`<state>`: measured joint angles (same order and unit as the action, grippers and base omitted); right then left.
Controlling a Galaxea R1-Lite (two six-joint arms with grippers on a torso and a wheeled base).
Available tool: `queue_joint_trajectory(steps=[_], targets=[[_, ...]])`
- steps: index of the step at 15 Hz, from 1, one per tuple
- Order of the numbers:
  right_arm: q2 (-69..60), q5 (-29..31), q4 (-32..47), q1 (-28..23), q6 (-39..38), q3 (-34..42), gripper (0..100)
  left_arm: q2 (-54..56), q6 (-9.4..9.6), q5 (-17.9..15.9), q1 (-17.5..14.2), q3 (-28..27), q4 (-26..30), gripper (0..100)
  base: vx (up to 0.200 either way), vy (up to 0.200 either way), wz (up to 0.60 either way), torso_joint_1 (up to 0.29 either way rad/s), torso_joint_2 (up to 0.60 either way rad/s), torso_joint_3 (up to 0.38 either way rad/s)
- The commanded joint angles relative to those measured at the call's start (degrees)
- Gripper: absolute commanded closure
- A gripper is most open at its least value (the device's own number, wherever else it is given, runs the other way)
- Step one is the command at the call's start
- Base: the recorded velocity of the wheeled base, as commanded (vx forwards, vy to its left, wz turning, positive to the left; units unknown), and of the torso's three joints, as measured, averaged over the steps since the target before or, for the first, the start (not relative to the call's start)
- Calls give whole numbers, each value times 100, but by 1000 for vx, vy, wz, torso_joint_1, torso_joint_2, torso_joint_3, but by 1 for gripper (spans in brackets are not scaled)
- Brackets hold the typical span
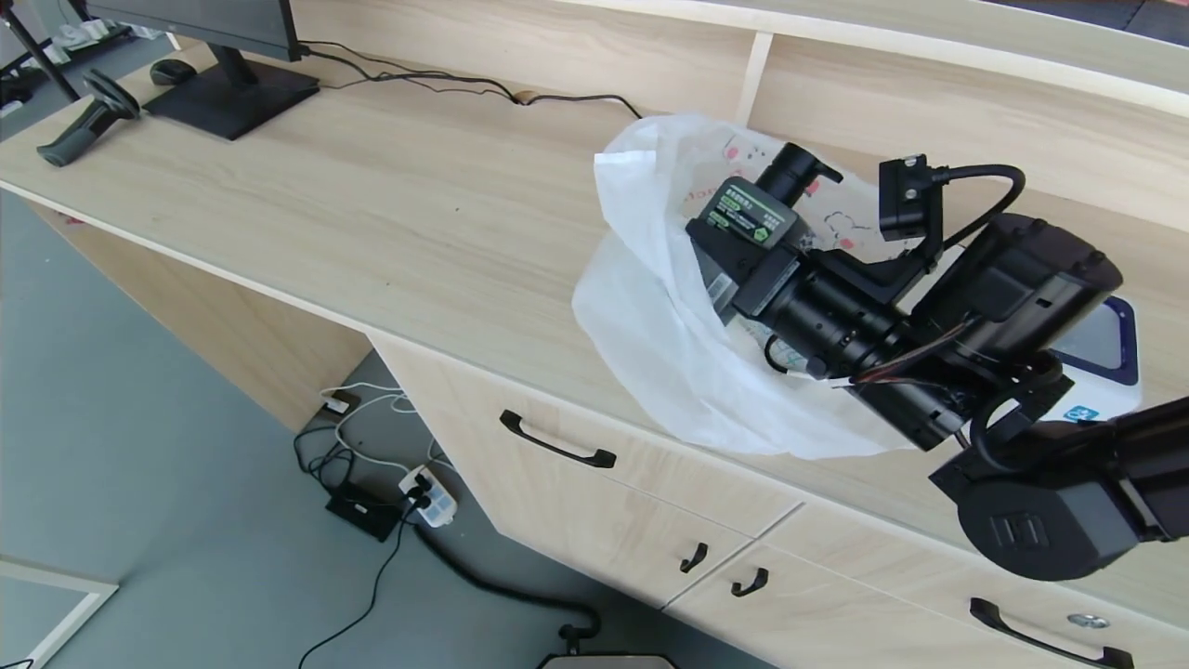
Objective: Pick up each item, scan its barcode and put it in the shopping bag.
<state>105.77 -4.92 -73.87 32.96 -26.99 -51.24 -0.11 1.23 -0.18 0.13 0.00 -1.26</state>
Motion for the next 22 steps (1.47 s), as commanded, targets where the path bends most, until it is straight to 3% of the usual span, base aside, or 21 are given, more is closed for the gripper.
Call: queue_joint_trajectory(steps=[1,7,8,13,18,22], targets=[[172,62,-13,8,-34,0,100,2,-18,9,-5,0,-6,0,0,0,0,0,0,0],[304,185,356,-167,-140,-238,100,2,-9,9,-5,0,-6,0,0,0,0,0,0,0],[331,185,347,-220,-140,-246,0,2,-18,9,-5,0,-6,0,0,0,0,0,0,0],[339,185,312,-247,-78,-264,0,2,-9,9,-5,0,-6,0,0,0,0,0,0,0],[322,159,312,-704,387,-774,0,2,-18,9,-5,0,-15,0,0,0,0,0,0,0],[-170,150,321,-721,862,-888,0,2,-18,9,4,0,-15,0,0,0,0,0,0,0]])
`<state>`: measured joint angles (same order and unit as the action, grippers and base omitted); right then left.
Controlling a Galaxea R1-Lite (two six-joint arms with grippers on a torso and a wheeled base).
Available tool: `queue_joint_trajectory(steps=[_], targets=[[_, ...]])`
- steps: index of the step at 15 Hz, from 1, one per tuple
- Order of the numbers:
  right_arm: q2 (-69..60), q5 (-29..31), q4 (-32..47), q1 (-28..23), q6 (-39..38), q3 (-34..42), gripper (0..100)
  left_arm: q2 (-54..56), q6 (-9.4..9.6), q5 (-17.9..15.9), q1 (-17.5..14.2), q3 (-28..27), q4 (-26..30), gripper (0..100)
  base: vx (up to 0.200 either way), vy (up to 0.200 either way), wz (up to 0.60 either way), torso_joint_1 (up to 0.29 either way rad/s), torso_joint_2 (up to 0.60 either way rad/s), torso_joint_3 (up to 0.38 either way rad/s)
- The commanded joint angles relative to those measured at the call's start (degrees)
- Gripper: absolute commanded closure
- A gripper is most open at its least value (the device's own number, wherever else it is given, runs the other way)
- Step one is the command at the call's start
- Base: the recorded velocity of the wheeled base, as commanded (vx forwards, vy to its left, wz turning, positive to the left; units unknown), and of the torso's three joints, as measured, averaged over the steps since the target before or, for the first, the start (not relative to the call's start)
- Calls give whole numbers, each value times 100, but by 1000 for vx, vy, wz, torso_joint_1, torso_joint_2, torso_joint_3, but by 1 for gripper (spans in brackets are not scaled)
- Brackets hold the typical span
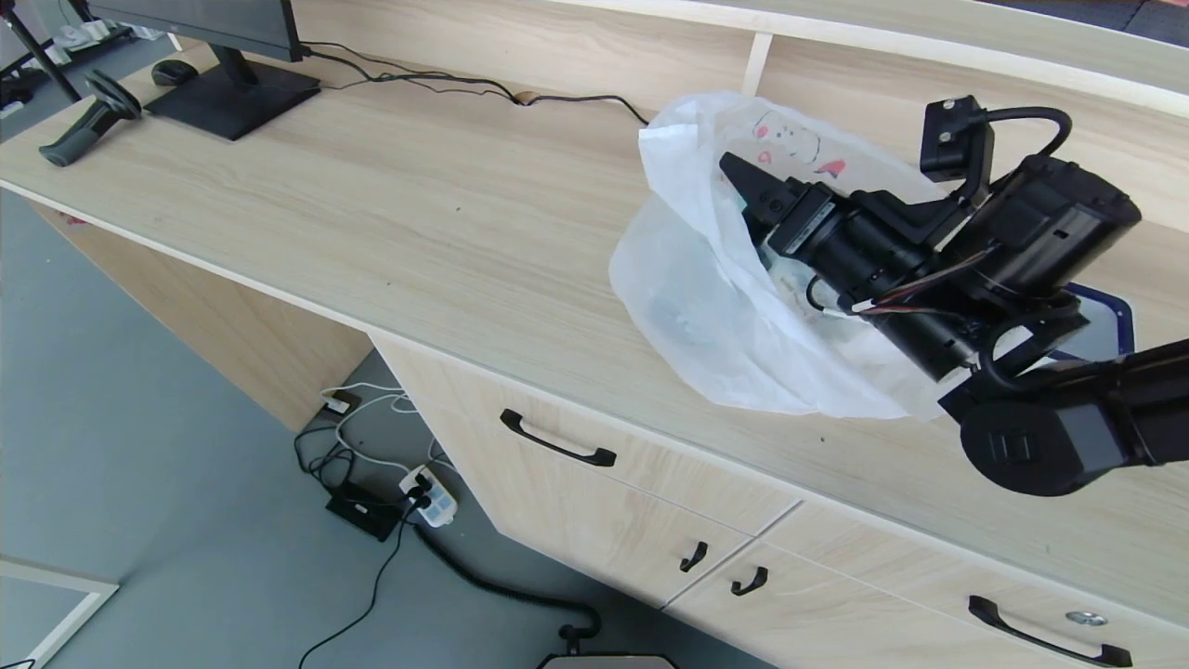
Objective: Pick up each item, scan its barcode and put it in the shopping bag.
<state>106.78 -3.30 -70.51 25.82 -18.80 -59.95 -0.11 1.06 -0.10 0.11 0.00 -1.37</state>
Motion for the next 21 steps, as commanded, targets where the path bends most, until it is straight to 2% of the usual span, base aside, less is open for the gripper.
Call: queue_joint_trajectory(steps=[1,4,7,8,9,10,11,14,17,19,21], targets=[[-447,-12,-7,2,87,10,0,2,-1,1,-2,0,5,0,0,0,0,0,0,0],[-676,-12,20,-42,104,-16,0,2,-1,1,7,0,13,0,0,0,0,0,0,0],[-1106,23,11,-16,658,326,0,2,-1,1,7,0,13,0,0,0,0,0,0,0],[-1423,14,11,336,1001,652,0,2,-1,1,7,0,13,0,0,0,0,0,0,0],[-1766,58,20,767,1203,1047,0,2,-1,1,7,0,13,0,0,0,0,0,0,0],[-2091,234,20,951,1440,1680,0,2,-1,-8,7,0,13,0,0,0,0,0,0,0],[-2486,286,11,969,1730,2471,0,2,-1,1,-2,0,13,0,0,0,0,0,0,0],[-3603,471,2,969,1484,4791,0,2,-1,1,-2,0,13,0,0,0,0,0,0,0],[-4367,603,46,978,1599,5995,0,2,-1,1,7,0,13,0,0,0,0,0,0,0],[-4780,840,670,1118,1774,5987,0,2,-1,1,-2,0,13,0,0,0,0,0,0,0],[-5694,858,2147,1725,1906,5987,0,2,-1,1,-2,0,13,0,0,0,0,0,0,0]])
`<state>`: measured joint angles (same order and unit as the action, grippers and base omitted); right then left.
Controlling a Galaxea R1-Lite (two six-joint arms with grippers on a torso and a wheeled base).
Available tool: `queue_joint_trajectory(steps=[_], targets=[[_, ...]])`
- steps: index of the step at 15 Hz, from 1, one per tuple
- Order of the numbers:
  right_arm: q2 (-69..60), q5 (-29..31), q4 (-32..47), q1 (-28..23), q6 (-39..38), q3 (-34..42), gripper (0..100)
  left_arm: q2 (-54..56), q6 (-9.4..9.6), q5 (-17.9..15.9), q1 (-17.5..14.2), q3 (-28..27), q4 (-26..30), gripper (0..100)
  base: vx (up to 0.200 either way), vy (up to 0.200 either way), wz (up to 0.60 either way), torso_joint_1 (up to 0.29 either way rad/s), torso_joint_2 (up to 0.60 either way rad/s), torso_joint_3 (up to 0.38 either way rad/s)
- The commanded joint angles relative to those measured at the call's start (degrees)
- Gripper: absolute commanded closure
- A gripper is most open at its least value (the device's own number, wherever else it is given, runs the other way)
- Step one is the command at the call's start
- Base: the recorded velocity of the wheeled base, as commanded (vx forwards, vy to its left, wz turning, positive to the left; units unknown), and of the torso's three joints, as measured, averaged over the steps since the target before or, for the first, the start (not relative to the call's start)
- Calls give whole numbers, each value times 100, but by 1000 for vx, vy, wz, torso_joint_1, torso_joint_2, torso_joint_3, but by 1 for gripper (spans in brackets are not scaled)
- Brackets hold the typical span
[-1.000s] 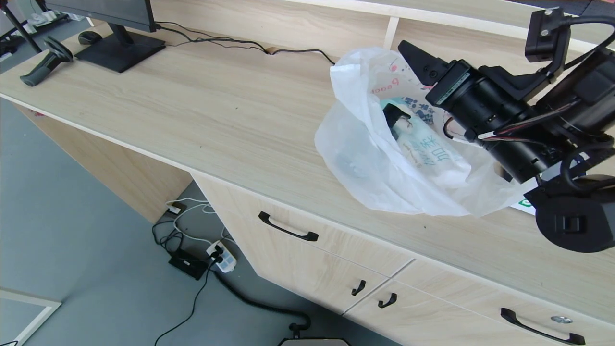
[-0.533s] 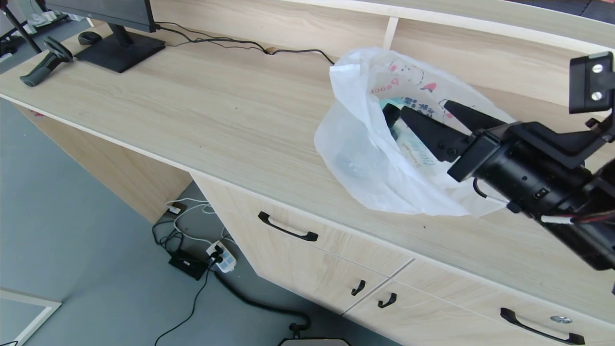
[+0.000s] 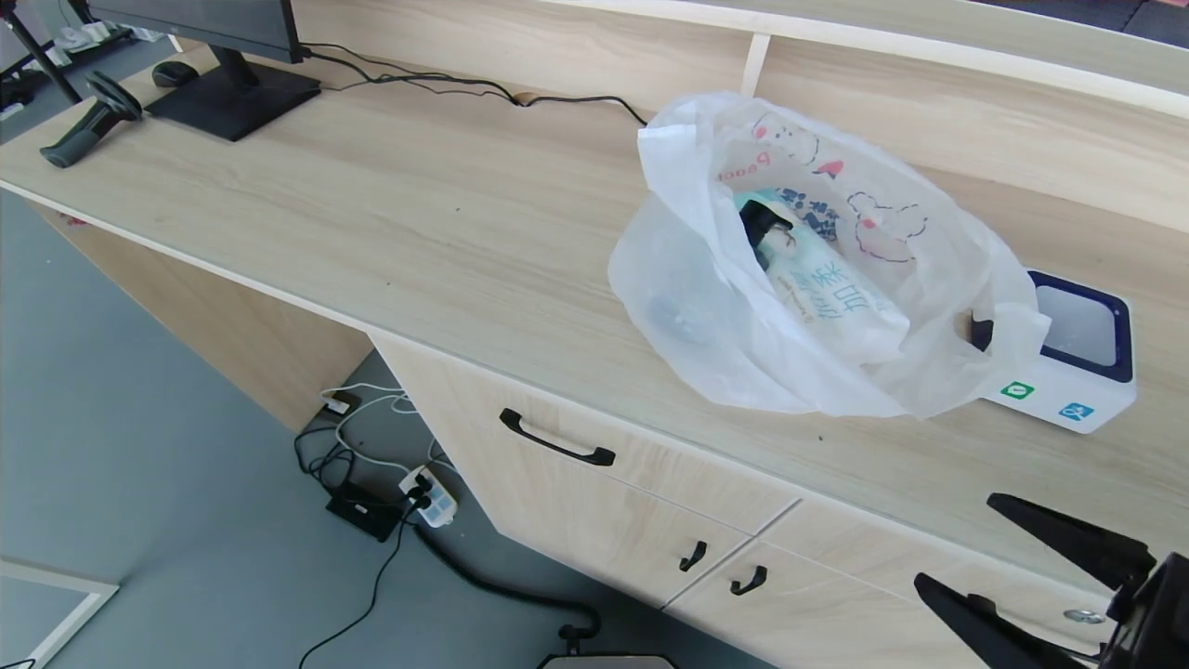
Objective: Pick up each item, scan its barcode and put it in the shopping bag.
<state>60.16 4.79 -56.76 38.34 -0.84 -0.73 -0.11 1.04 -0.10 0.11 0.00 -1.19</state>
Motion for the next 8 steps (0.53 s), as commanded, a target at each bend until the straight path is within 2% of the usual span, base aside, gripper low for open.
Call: queue_joint_trajectory(steps=[1,2,3,4,5,7,8], targets=[[-1727,48,1879,745,383,56,0,2,2,1,-2,0,-4,0,0,0,0,0,0,0],[-2351,48,2749,798,532,29,0,2,2,1,-2,0,-4,0,0,0,0,0,0,0],[-2615,75,3171,780,576,-6,0,2,2,1,7,0,-4,0,0,0,0,0,0,0],[-3045,479,4129,534,576,-322,0,2,2,1,7,0,-4,0,0,0,0,0,0,0],[-3142,602,4419,297,488,-472,0,2,2,1,7,0,-4,0,0,0,0,0,0,0],[-3160,751,4525,-556,330,-472,0,2,2,1,-2,0,-4,0,0,0,0,0,0,0],[-3160,769,4551,-1883,295,-507,0,2,2,1,7,0,-12,0,0,0,0,0,0,0]])
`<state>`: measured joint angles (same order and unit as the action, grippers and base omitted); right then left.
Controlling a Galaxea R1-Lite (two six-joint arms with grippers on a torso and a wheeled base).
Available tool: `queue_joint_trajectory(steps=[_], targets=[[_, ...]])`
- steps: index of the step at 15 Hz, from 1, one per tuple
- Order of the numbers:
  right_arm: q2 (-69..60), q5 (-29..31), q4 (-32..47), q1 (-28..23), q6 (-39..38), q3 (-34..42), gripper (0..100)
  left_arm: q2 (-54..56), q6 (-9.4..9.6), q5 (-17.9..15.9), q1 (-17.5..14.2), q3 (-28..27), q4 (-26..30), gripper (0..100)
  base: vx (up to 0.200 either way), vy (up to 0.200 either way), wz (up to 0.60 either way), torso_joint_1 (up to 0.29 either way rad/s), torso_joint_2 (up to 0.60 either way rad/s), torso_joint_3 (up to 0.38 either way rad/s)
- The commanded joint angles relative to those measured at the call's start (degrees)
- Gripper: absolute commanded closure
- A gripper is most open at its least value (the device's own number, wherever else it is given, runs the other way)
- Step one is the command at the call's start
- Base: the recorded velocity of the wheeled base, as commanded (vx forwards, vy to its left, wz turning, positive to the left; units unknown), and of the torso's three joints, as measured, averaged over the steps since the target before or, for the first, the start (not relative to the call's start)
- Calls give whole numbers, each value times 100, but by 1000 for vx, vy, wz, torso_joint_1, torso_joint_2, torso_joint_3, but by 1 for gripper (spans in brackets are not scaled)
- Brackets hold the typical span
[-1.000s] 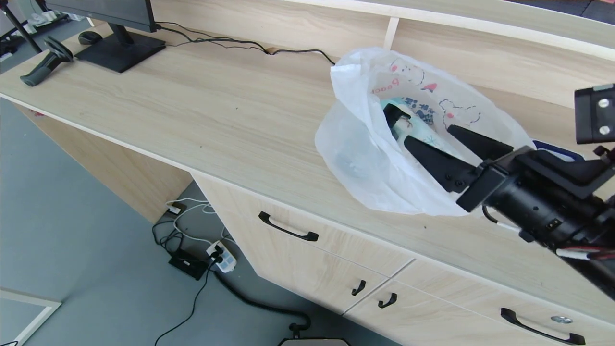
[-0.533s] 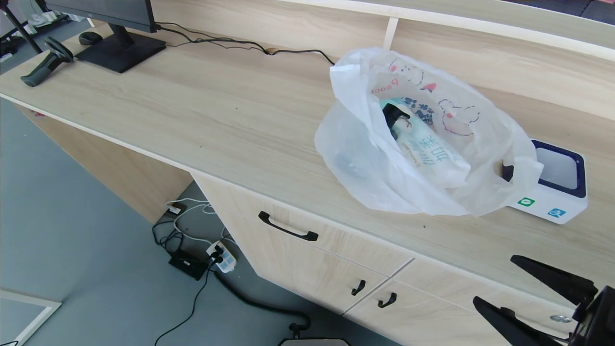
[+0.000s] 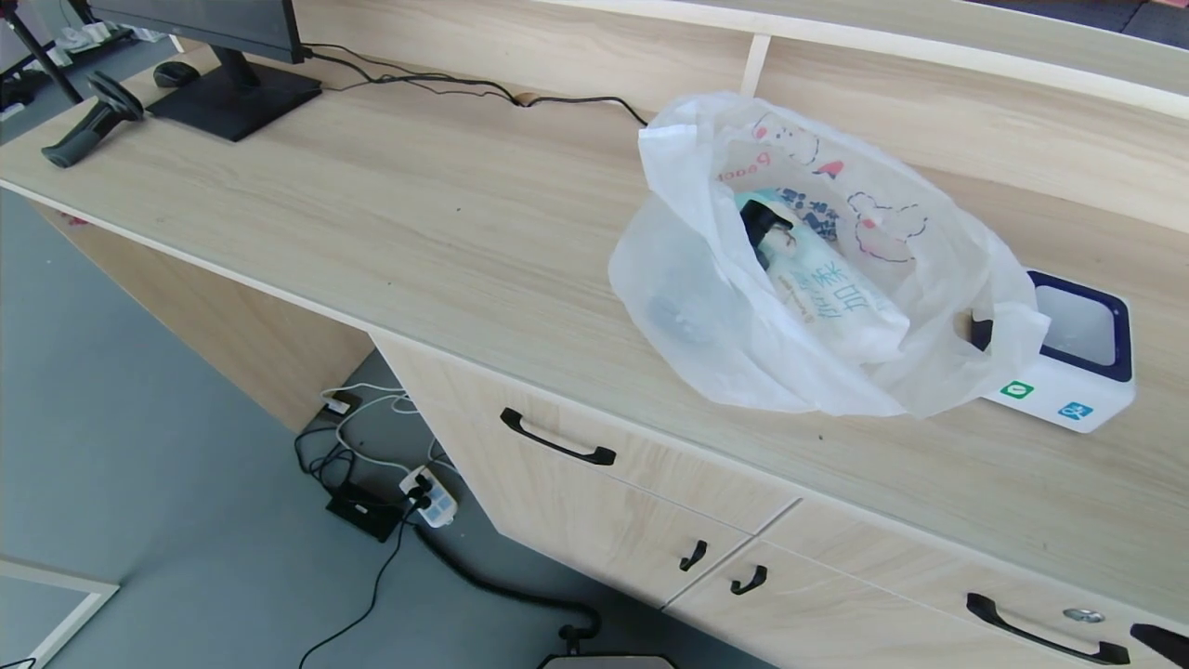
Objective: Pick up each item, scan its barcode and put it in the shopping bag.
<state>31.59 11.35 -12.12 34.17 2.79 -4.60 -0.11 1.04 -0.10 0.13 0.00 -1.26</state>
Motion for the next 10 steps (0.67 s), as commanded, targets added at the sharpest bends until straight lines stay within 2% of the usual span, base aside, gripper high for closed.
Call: queue_joint_trajectory(steps=[1,4,5,6,7,10], targets=[[-355,113,113,-1976,-139,-112,0,2,2,1,-5,0,-6,0,0,0,0,0,0,0],[-1102,157,289,-2371,-481,99,0,2,2,1,-5,0,-6,0,0,0,0,0,0,0],[-1682,157,570,-2705,-534,143,0,2,2,1,-5,0,-6,0,0,0,0,0,0,0],[-2535,148,1335,-3382,-789,90,0,2,2,1,4,0,-6,0,0,0,0,0,0,0],[-2860,166,1642,-3663,-956,73,0,2,2,1,4,0,-15,0,0,0,0,0,0,0],[-2763,245,1625,-3646,-1026,-244,0,2,11,1,4,0,-6,0,0,0,0,0,0,0]])
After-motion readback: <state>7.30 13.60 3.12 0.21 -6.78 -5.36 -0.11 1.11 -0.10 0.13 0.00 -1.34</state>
